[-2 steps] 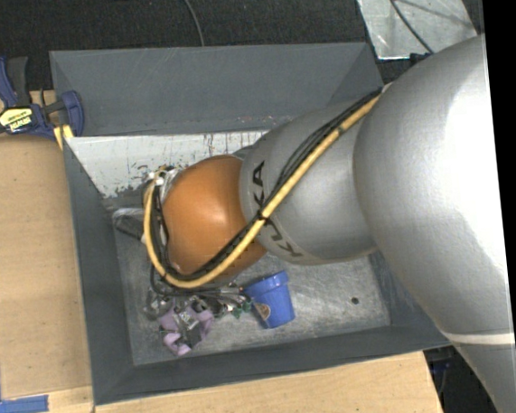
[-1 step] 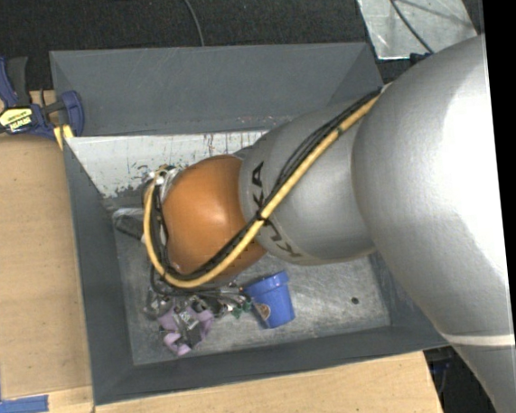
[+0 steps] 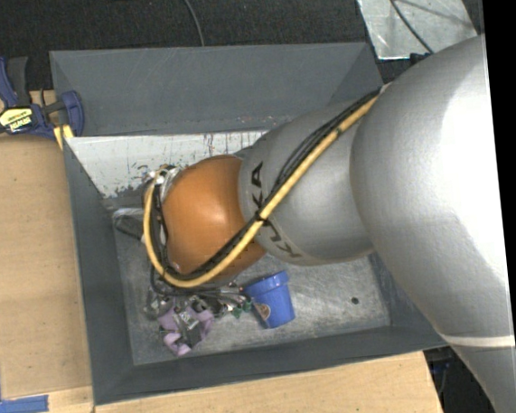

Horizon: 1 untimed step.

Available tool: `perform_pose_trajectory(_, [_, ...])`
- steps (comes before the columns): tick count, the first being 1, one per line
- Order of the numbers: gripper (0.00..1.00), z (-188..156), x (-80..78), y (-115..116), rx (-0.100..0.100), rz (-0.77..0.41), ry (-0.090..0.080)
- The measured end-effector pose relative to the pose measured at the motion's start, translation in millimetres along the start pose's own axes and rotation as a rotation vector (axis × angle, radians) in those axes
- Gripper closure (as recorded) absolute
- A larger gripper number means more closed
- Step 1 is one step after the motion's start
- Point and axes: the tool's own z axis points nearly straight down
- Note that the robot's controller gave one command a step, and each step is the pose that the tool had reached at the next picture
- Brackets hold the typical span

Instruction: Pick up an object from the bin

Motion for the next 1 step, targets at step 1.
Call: perform_pose_trajectory(1, [1.0,0.0,0.0,0.0,0.0,0.0,0.0])
